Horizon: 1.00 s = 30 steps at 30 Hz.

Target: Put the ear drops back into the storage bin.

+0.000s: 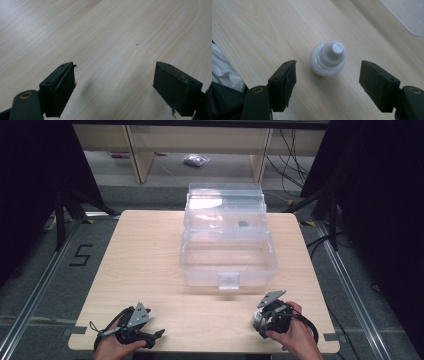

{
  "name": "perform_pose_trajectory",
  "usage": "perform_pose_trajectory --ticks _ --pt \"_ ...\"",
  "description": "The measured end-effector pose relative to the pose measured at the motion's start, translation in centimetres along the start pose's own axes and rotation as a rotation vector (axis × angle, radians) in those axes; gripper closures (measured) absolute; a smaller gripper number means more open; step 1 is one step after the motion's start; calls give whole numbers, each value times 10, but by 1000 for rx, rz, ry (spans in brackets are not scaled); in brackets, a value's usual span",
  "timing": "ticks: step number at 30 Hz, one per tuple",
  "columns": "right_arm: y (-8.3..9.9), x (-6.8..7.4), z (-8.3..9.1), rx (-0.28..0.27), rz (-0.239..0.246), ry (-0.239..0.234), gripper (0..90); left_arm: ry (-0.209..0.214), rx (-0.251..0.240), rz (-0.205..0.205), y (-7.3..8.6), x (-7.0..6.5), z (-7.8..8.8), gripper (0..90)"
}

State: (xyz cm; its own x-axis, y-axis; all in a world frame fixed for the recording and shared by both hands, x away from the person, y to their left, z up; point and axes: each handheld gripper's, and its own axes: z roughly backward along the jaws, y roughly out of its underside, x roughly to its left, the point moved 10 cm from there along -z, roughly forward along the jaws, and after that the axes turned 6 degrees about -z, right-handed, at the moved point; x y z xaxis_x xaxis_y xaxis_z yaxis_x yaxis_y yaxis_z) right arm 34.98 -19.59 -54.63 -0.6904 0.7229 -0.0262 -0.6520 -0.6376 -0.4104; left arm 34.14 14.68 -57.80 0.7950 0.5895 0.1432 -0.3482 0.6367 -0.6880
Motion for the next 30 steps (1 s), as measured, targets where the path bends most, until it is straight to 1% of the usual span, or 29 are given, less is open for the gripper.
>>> perform_pose_trajectory --ticks 1,2,3,5,6,7,8,9,10,11,12,13,15,16,17,18,22,23,24,25,26,27,29,30 --pt "-1 1 -1 11 -9 3 314 0 3 -6 0 0 0 173" --pt "-2 1 -1 12 0 -2 317 -3 2 -18 0 1 0 173" --pt "-3 0 -1 12 11 -2 325 -4 1 -20 0 1 1 173" --pt "-4 3 -2 31 1 -9 346 -3 2 -19 0 1 0 173" --pt "-5 3 -3 39 9 -6 351 -3 2 -19 0 1 0 172" --pt "-6 2 -3 37 34 -4 357 -3 2 -20 0 1 0 173" --pt "-6 2 -3 37 34 -4 357 -3 2 -20 0 1 0 173" --pt "-8 3 -4 48 42 -10 377 -4 6 -4 1 1 0 173" --pt "-9 3 -5 52 49 -8 384 -3 5 -4 1 1 0 173" --pt "-9 3 -5 54 53 -6 393 2 7 -16 0 1 1 173" --pt "-11 2 -5 58 65 -2 408 2 5 -8 0 0 1 173" --pt "-10 3 -5 70 65 -4 418 2 -1 1 0 0 0 173" --pt "-12 2 -6 77 72 -9 427 -2 9 -9 1 1 0 173" --pt "-12 0 -5 78 65 -3 438 -3 6 -6 1 1 0 173" --pt "-12 0 -5 79 60 -5 442 -1 11 -14 1 1 1 173" --pt "-13 -1 -5 81 74 -9 452 -1 3 -2 0 0 0 172" --pt "-14 0 -6 97 83 -15 482 -3 5 -4 1 1 0 172" --pt "-13 2 -6 110 72 -17 490 -2 6 -7 1 1 0 173" --pt "-14 1 -8 110 97 -18 502 -2 6 -6 1 1 0 173" --pt "-13 1 -8 114 89 -13 510 -2 7 -6 1 1 0 173" --pt "-13 0 -8 122 93 -6 517 -2 6 -4 1 1 0 173" --pt "-13 0 -8 123 115 -12 529 -2 7 -5 1 1 0 173" --pt "-13 1 -8 131 111 -9 572 -3 5 -3 1 1 0 173" --pt "-14 1 -9 125 129 -16 590 -1 6 -5 1 1 0 173"
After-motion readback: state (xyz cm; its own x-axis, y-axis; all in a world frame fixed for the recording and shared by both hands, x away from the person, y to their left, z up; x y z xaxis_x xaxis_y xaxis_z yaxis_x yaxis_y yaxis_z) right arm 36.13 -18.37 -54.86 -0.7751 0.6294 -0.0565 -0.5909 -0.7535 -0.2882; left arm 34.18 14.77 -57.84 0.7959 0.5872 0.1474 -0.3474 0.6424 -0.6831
